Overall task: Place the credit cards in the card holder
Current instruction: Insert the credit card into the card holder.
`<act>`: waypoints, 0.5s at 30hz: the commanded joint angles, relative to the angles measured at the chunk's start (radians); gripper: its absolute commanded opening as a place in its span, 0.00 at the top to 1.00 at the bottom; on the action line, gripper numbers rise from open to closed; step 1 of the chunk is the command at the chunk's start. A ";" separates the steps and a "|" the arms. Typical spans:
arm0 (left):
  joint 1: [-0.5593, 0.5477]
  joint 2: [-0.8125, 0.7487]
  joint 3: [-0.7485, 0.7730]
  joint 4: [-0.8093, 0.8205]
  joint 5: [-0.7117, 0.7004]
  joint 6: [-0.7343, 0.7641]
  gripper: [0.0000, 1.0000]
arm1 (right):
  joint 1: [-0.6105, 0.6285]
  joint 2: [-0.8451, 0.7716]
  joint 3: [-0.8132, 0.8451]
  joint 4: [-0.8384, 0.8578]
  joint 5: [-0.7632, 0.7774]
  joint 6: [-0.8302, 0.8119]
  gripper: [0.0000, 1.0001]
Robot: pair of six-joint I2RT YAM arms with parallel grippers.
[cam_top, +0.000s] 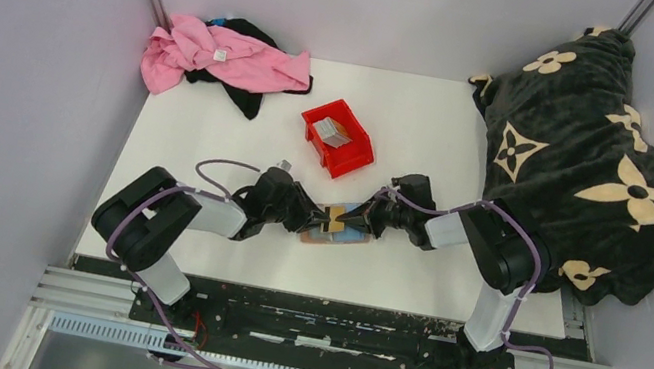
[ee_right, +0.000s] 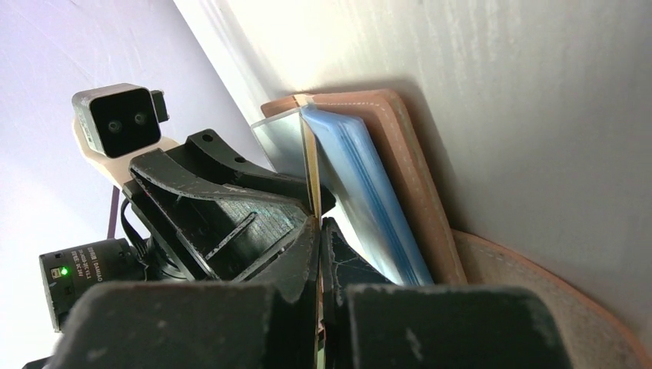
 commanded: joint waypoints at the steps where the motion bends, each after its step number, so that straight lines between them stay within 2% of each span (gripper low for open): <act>1: 0.005 -0.021 -0.008 0.088 -0.025 -0.050 0.75 | -0.003 0.009 -0.005 0.036 -0.046 -0.001 0.99; 5: 0.005 -0.021 -0.024 0.137 -0.039 -0.059 0.82 | -0.002 0.004 -0.004 -0.005 -0.053 -0.026 0.99; 9: 0.006 -0.024 -0.046 0.165 -0.061 -0.057 0.97 | -0.003 0.004 -0.001 -0.049 -0.057 -0.057 0.99; 15: 0.005 -0.026 -0.079 0.221 -0.085 -0.056 0.97 | -0.002 -0.001 0.012 -0.113 -0.059 -0.104 0.89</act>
